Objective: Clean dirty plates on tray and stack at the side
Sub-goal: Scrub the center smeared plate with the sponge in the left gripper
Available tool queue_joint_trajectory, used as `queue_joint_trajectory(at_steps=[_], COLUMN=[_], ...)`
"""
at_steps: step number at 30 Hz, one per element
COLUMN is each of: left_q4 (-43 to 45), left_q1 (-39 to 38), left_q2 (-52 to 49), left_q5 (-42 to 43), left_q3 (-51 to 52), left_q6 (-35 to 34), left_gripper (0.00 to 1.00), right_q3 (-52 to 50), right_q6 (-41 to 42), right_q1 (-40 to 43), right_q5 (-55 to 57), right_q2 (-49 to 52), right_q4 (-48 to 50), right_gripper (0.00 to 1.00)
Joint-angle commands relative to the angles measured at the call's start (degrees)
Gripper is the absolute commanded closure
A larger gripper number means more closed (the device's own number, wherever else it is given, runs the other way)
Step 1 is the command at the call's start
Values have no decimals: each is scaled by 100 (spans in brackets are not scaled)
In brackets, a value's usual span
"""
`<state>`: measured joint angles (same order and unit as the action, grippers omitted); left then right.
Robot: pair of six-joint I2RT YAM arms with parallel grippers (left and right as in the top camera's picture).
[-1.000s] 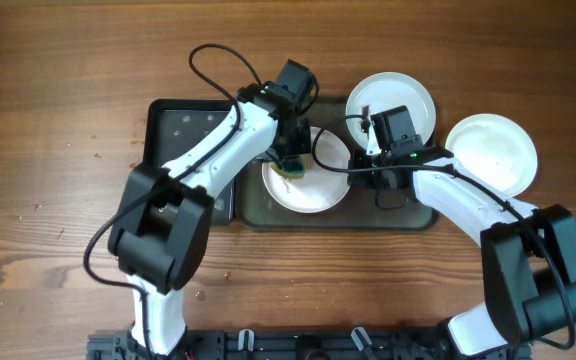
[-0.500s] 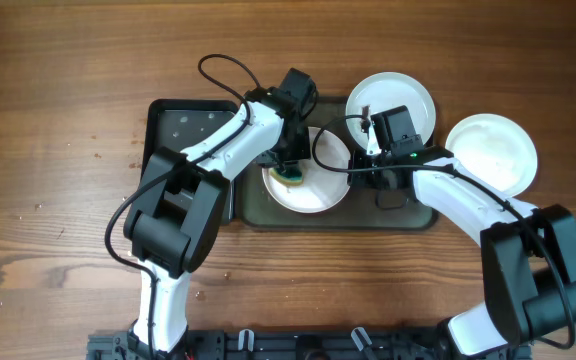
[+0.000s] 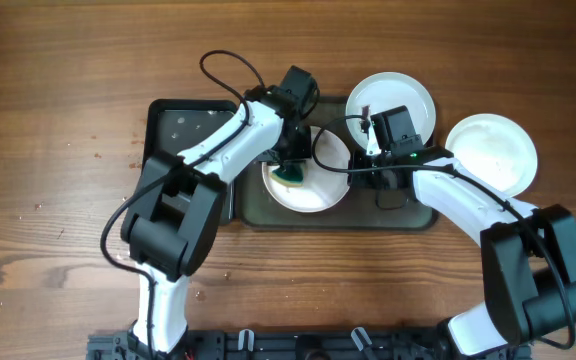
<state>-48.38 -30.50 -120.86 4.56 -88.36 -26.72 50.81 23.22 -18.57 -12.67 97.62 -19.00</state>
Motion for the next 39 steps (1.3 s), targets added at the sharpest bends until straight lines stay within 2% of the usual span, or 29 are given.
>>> queue_joint_trajectory(at_steps=[1, 3, 6, 10, 11, 12, 13, 18, 20, 22, 25, 28, 34, 39], left_q4=[-179, -173, -83, -70, -66, -63, -68, 247, 503, 603, 798, 935, 918, 562], left_q1=[-22, -57, -136, -203, -221, -229, -240, -240, -245, -245, -243, -234, -52, 2], left_q2=[293, 278, 278, 275, 275, 275, 275, 275, 275, 275, 275, 284, 907, 1488], left_q5=[-155, -164, -164, -234, -297, -365, -470, -535, -190, 479, 1906, 2498, 2277, 876], left_q3=[33, 107, 212, 229, 245, 269, 332, 844, 1121, 1198, 1196, 1178, 568, 529], left_q6=[76, 76, 76, 74, 74, 74, 76, 76, 109, 389, 973, 1141, 1172, 1086], left_gripper=[55, 55, 68, 61, 69, 86, 96, 96, 96, 96, 96, 96, 96, 96], right_q3=[31, 31, 31, 31, 31, 31, 31, 31, 31, 31, 31, 31, 31, 31], right_q6=[-76, -79, -76, -76, -79, -79, -79, -76, -76, -76, -74, -76, -94, -118], right_q1=[11, 11, 11, 11, 11, 11, 11, 11, 11, 11, 11, 11, 11, 11], right_q5=[-66, -66, -66, -63, -63, -66, -63, -66, -66, -66, -66, -66, -63, -63], right_q2=[85, 85, 85, 85, 85, 85, 85, 85, 85, 85, 85, 85, 85, 85], right_q4=[-7, -4, -4, -7, -9, -9, -11, -9, -9, -7, -4, -11, -13, -13], right_gripper=[95, 95, 95, 95, 95, 95, 95, 95, 95, 95, 95, 95, 95, 95])
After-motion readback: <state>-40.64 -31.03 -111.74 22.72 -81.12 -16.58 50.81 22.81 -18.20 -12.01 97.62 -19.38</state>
